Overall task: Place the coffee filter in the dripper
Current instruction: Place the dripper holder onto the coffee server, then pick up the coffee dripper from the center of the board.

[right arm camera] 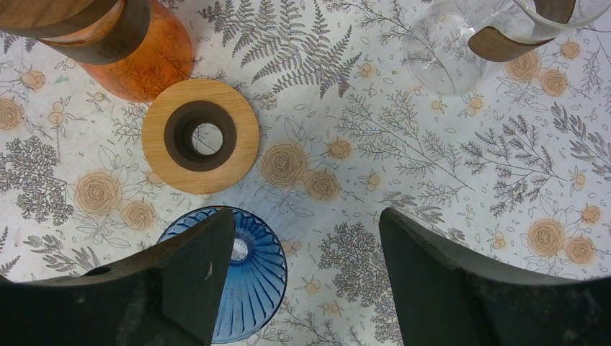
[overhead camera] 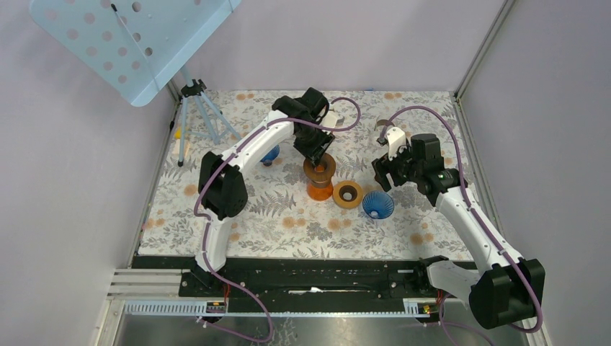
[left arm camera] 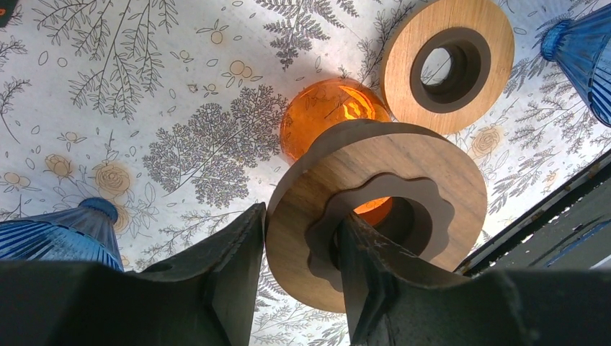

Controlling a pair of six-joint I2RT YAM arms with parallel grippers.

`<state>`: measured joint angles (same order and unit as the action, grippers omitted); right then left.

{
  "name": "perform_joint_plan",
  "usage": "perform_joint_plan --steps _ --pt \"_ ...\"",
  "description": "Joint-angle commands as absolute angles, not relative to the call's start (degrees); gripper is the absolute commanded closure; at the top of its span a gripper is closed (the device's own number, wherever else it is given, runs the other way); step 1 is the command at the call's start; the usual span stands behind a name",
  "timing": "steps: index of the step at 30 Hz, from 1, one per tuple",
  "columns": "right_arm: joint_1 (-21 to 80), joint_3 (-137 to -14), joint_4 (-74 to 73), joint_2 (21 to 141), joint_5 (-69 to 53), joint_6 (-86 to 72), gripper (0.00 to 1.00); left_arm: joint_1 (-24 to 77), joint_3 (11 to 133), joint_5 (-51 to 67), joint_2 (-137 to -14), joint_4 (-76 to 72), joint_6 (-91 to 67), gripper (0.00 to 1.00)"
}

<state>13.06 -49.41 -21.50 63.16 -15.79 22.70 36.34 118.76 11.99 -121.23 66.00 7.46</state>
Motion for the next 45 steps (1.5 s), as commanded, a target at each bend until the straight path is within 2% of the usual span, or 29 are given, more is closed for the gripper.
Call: perform_joint_plan --steps 1,7,14,22,27,33,45 --pt "12.7 -49.2 -20.7 62.8 -16.4 23.0 0.20 36.6 118.3 12.3 -120.8 64.2 6.8 0.56" --pt "12.7 -49.1 -20.9 63.1 -16.6 23.1 0.20 36.7 118.3 12.1 -120.5 64.2 6.6 0.50" --pt "12.7 -50.6 -25.3 63.3 -18.1 24.3 0.20 36.7 120.8 10.4 -118.9 64.2 6.5 0.27" --pt "12.7 -51.4 -37.7 63.1 -17.8 28.4 0.24 36.6 119.6 8.3 -111.4 59.5 6.5 0.14" --pt "12.7 -50.4 -41.1 65.1 -17.4 30.2 0.28 36.5 114.1 5.6 -105.1 53.5 6.9 0.01" --pt "12.7 -51.0 -39.7 70.6 -16.8 28.1 0.32 36.3 111.3 3.0 -101.1 50.8 7.7 0.01" --pt "12.4 -53.6 -39.6 78.5 -17.2 26.9 0.50 35.9 109.7 3.1 -99.4 50.5 8.0 0.01"
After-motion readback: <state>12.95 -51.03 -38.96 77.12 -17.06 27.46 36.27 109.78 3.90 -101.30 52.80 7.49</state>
